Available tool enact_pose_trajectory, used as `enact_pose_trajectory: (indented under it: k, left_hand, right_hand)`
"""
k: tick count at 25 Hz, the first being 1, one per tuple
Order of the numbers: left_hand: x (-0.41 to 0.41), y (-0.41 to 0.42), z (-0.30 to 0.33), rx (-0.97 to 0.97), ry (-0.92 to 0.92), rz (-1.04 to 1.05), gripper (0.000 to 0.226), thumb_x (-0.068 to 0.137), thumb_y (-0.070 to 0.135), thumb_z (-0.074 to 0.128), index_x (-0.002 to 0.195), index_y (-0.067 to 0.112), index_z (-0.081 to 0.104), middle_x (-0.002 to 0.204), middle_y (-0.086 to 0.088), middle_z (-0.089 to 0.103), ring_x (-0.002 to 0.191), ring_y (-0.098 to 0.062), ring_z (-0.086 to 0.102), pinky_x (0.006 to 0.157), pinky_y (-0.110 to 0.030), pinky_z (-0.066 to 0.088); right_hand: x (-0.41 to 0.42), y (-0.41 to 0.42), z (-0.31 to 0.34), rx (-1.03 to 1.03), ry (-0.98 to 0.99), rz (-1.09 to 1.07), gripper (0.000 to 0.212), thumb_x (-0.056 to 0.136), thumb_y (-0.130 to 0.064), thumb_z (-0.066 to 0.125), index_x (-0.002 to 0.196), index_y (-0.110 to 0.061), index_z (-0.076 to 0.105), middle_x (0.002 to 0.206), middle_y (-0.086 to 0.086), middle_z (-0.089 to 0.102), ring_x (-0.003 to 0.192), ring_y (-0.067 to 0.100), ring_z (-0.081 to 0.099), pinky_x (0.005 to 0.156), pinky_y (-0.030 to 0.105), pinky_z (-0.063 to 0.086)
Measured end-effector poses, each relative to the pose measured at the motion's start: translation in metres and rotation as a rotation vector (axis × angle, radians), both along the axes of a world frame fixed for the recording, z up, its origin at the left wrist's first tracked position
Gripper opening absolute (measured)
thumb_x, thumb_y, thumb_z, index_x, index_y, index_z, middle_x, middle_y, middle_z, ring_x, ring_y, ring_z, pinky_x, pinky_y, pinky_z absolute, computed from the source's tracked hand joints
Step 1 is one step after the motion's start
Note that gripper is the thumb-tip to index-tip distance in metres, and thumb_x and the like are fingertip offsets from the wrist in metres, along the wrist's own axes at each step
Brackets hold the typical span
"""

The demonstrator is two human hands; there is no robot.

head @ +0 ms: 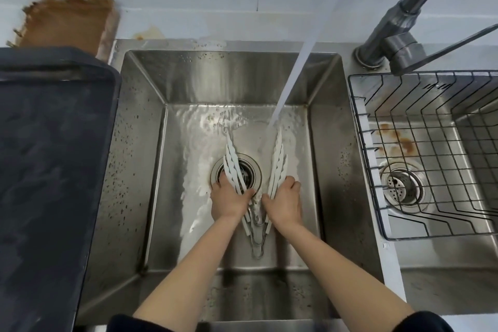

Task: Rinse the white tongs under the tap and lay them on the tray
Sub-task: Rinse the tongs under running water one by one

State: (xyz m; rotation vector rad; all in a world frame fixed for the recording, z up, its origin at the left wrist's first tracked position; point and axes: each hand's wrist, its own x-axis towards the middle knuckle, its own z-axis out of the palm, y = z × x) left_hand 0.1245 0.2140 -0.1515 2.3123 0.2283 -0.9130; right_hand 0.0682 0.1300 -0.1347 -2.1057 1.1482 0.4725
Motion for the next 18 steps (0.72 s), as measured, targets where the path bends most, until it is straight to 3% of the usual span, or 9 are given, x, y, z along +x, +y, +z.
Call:
enact_pose_trajectory:
  k: [5,8,11,13,15,18]
  left_hand:
    - [0.004,-0.005,0.004,-0.029,-0.007,0.007,0.067,0.076,0.017,0.063,0.137,0.013,0.035,0.134,-0.013,0.043,0.127,-0.03,0.041,0.102,-0.038,0.041]
    - [0.008,-0.005,0.017,-0.165,-0.022,0.079,0.067,0.073,0.009,0.062,0.135,0.012,0.037,0.128,-0.013,0.052,0.12,-0.03,0.05,0.101,-0.038,0.044]
    - [0.01,-0.005,0.036,-0.317,0.017,0.175,0.066,0.079,0.003,0.059,0.138,0.014,0.032,0.123,-0.007,0.056,0.116,-0.025,0.054,0.097,-0.028,0.044]
    - [0.012,-0.002,0.047,-0.426,0.072,0.239,0.063,0.081,0.003,0.058,0.137,0.017,0.033,0.117,-0.006,0.059,0.109,-0.025,0.058,0.097,-0.035,0.048]
    - [0.013,0.003,0.056,-0.568,0.176,0.301,0.057,0.082,0.002,0.06,0.132,0.02,0.039,0.102,-0.005,0.063,0.092,-0.023,0.062,0.082,-0.041,0.055]
    - [0.014,0.01,0.069,-0.755,0.305,0.327,0.047,0.084,0.001,0.061,0.124,0.021,0.047,0.088,-0.003,0.062,0.075,-0.018,0.061,0.061,-0.033,0.053]
  right_hand:
    - [0.002,0.003,0.004,0.086,-0.017,-0.065,0.062,0.083,-0.021,0.06,0.13,0.002,0.026,0.13,0.022,0.037,0.113,0.039,0.049,0.086,0.038,0.045]
    - [0.006,0.003,0.011,0.166,-0.059,-0.18,0.071,0.082,-0.022,0.062,0.133,0.003,0.021,0.13,0.025,0.041,0.116,0.04,0.048,0.092,0.039,0.043]
    - [0.008,-0.001,0.027,0.275,-0.138,-0.281,0.067,0.085,-0.017,0.06,0.134,0.002,0.018,0.127,0.024,0.051,0.102,0.03,0.055,0.078,0.03,0.045]
    - [0.008,-0.005,0.038,0.345,-0.204,-0.344,0.063,0.087,-0.014,0.058,0.135,0.0,0.019,0.128,0.022,0.051,0.107,0.03,0.055,0.076,0.026,0.04]
    - [0.007,-0.008,0.044,0.377,-0.277,-0.402,0.059,0.086,-0.013,0.057,0.135,-0.002,0.025,0.128,0.02,0.053,0.114,0.032,0.055,0.08,0.028,0.042]
    - [0.004,-0.011,0.048,0.452,-0.372,-0.484,0.051,0.083,-0.007,0.057,0.129,-0.004,0.037,0.11,0.015,0.062,0.104,0.032,0.063,0.089,0.04,0.052]
